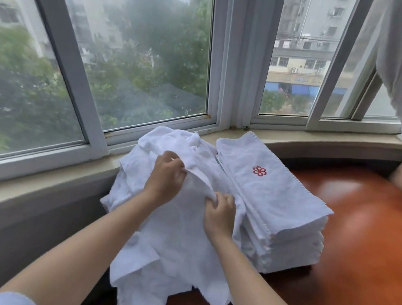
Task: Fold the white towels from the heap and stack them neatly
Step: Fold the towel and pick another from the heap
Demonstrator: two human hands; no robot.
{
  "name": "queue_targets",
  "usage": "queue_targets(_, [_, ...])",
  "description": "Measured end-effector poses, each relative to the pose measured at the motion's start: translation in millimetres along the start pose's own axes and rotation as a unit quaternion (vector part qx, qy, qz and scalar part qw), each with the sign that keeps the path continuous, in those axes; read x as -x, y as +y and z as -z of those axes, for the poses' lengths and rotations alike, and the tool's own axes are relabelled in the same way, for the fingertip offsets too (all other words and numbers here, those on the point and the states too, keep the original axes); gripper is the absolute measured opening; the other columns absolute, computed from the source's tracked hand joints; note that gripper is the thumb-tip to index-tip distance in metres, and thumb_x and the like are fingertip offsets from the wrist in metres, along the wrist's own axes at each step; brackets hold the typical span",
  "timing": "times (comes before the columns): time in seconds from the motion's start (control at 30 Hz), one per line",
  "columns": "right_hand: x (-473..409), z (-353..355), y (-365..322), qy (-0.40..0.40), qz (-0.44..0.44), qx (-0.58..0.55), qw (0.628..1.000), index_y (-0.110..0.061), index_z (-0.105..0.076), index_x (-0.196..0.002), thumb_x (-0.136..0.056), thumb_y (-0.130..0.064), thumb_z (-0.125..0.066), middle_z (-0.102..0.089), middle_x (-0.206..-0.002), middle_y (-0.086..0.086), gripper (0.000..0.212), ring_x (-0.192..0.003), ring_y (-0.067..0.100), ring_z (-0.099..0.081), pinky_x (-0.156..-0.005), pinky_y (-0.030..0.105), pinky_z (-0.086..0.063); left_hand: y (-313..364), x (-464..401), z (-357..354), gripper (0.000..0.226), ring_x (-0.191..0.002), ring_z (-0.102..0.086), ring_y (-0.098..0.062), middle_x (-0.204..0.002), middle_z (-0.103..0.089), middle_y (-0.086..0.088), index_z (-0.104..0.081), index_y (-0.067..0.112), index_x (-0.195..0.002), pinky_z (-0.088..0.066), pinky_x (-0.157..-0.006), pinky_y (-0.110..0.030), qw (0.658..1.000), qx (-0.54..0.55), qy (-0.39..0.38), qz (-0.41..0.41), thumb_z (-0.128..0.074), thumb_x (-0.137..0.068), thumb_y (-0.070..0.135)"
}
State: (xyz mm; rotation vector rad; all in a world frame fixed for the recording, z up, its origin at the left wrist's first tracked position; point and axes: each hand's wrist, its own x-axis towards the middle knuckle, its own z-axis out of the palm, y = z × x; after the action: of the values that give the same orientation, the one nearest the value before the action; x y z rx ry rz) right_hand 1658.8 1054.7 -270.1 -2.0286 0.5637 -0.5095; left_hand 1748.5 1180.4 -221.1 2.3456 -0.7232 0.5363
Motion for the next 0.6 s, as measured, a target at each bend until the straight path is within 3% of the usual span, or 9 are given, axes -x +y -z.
queue_targets(0.07, [-6, 17, -9, 0.014, 0.063, -0.049, 0.997, -0.001, -0.059, -0.083, -0.092, -0.009, -0.056, -0.052, -0.099, 0.016, 0.013, -0.101, 0.031, -0.049, -0.090, 0.033, -0.034, 1, 3, 5, 0.024, -0.108, -0.053, -0.030, -0.119, -0.053, -0.022, -0.066, -0.004, -0.101, -0.037, -0.092, -0.025, 0.999, 0.051, 0.010, -0.006, -0.061, -0.079, -0.011])
queue_targets(0.17, [-21, 42, -17, -0.059, 0.140, -0.030, 0.988, -0.001, -0.059, -0.086, -0.095, -0.008, -0.051, -0.057, -0.103, 0.017, 0.013, -0.101, 0.030, -0.052, -0.088, 0.034, -0.036, -1, 2, 3, 0.056, -0.122, -0.048, -0.034, -0.138, -0.043, -0.016, -0.051, 0.006, -0.137, -0.039, -0.102, -0.035, 0.994, 0.034, -0.084, 0.055, -0.064, -0.083, -0.002])
queue_targets(0.3, [-33, 65, 8, -0.141, 0.131, 0.064, 0.979, -0.002, -0.060, -0.102, -0.101, -0.015, -0.039, -0.060, -0.115, 0.017, 0.025, -0.109, 0.032, -0.054, -0.089, 0.037, -0.040, 7, 5, -9, 0.053, -0.141, -0.018, -0.027, -0.155, -0.026, -0.002, -0.045, 0.034, -0.142, -0.024, -0.112, -0.039, 0.938, -0.188, -0.252, 0.147, -0.060, -0.091, 0.039])
queue_targets(0.37, [-37, 77, 14, -0.134, 0.117, 0.043, 0.983, -0.008, -0.057, -0.100, -0.102, -0.018, -0.037, -0.061, -0.112, 0.014, 0.023, -0.105, 0.033, -0.056, -0.083, 0.038, -0.042, 11, 13, -13, 0.066, -0.143, -0.014, -0.028, -0.158, -0.020, -0.002, -0.034, 0.037, -0.147, -0.020, -0.113, -0.039, 0.925, -0.183, -0.289, 0.166, -0.065, -0.088, 0.038])
queue_targets(0.43, [-42, 88, 5, -0.112, 0.124, -0.033, 0.985, -0.014, -0.050, -0.091, -0.102, -0.018, -0.038, -0.064, -0.101, 0.011, 0.017, -0.095, 0.031, -0.057, -0.073, 0.035, -0.039, 19, 20, -17, 0.089, -0.142, -0.014, -0.028, -0.158, -0.015, -0.002, -0.022, 0.037, -0.151, -0.021, -0.114, -0.039, 0.930, -0.169, -0.281, 0.164, -0.074, -0.080, 0.026])
queue_targets(0.5, [-46, 99, -10, -0.089, 0.155, -0.133, 0.975, -0.017, -0.048, -0.088, -0.100, -0.014, -0.041, -0.061, -0.085, 0.000, 0.015, -0.082, 0.018, -0.055, -0.067, 0.026, -0.037, 29, 18, -18, 0.093, -0.143, -0.013, -0.028, -0.159, -0.015, -0.003, -0.021, 0.036, -0.151, -0.023, -0.115, -0.041, 0.933, -0.184, -0.256, 0.173, -0.076, -0.078, 0.022])
queue_targets(0.57, [-52, 112, -25, -0.040, 0.179, -0.214, 0.959, -0.019, -0.052, -0.092, -0.099, -0.009, -0.042, -0.056, -0.078, -0.014, 0.016, -0.073, -0.002, -0.053, -0.065, 0.011, -0.038, 35, 10, -18, 0.069, -0.141, -0.024, -0.030, -0.151, -0.033, -0.011, -0.043, 0.022, -0.143, -0.025, -0.112, -0.038, 0.957, -0.155, -0.188, 0.155, -0.075, -0.081, 0.021])
queue_targets(0.6, [-56, 118, -30, -0.011, 0.180, -0.244, 0.953, -0.019, -0.054, -0.096, -0.098, -0.008, -0.042, -0.056, -0.079, -0.015, 0.017, -0.073, -0.006, -0.053, -0.067, 0.008, -0.038, 40, 5, -17, 0.044, -0.132, -0.039, -0.032, -0.135, -0.050, -0.016, -0.059, 0.011, -0.125, -0.031, -0.106, -0.036, 0.977, -0.115, -0.128, 0.127, -0.074, -0.083, 0.017])
